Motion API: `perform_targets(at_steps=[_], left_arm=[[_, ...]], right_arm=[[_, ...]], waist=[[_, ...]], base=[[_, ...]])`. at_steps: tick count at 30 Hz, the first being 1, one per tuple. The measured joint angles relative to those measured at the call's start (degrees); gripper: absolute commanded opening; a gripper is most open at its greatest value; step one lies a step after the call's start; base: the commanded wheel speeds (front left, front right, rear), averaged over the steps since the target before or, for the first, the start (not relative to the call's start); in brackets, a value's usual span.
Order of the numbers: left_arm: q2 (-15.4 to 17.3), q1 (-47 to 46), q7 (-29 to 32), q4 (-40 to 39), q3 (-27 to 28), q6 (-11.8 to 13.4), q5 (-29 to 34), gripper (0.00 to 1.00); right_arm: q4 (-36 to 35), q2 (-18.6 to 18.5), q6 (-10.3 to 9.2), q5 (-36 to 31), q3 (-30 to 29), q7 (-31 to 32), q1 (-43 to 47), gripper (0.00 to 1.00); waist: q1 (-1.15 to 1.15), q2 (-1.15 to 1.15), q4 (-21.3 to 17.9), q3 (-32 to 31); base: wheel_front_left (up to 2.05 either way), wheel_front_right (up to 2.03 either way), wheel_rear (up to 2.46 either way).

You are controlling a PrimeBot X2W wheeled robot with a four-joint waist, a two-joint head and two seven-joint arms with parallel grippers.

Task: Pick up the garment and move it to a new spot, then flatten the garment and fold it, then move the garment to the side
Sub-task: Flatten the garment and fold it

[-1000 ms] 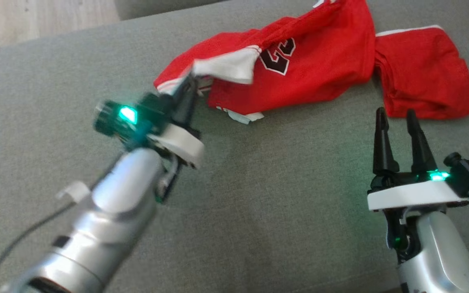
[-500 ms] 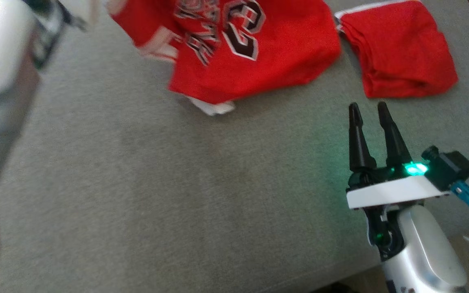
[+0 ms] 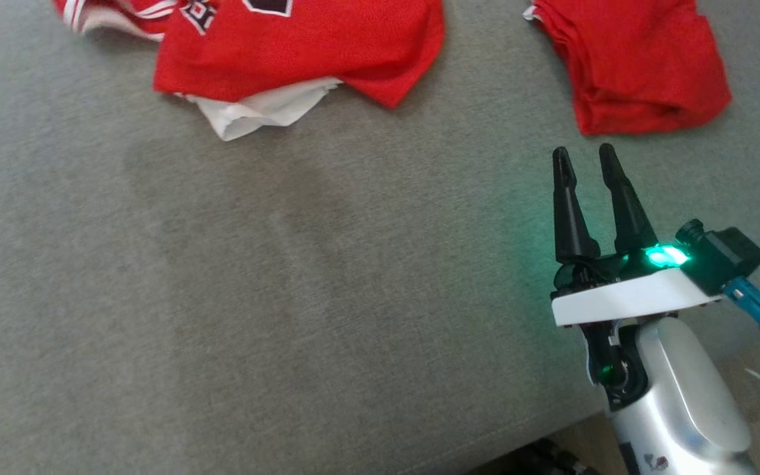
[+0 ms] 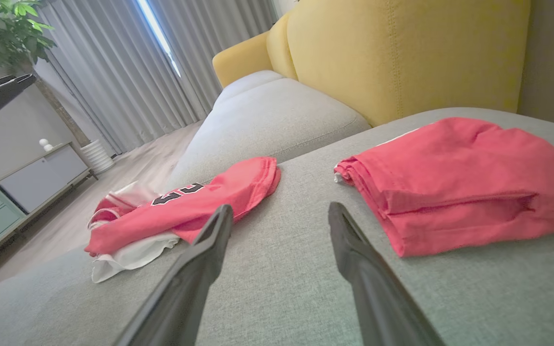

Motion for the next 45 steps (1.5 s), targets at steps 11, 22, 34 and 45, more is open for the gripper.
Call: perform_targets(at_steps=[11,22,34,45], left_arm=[[-5.21,7.48,-8.80,1.71,1.83,-3.48,-4.87,1.00],[-7.77,35.91,-9.73,-18.15,7.11,-2.13,-9.44,1.00],[-10.27,66.55,-9.73,-40.96,11.99,5.16,-8.26,1.00],[-12.50,72.43,-9.73,-45.82,14.81,4.11,-4.08,1.00]], right_arm=[[0.41,-0.01,0.00,-5.01,-2.85,-0.08,-0.23,1.00],[1.15,-0.02,0.00,-10.04,-7.13,-0.24,3.87,1.00],[1.36,-0.01,0.00,-10.68,-6.71,-0.23,7.70,1.00],[1.07,-0.02,0.00,-13.08,-5.44,1.45,8.05,1.00]], waist=[[0.00,0.00,6.33,-3.89],[-0.01,0.00,15.01,-12.15],[-0.01,0.00,20.85,-17.84],[0.00,0.00,22.67,-16.81]], base=[[0.00,0.00,0.00],[0.00,0.00,0.00],[0.00,0.00,0.00],[0.00,0.00,0.00]])
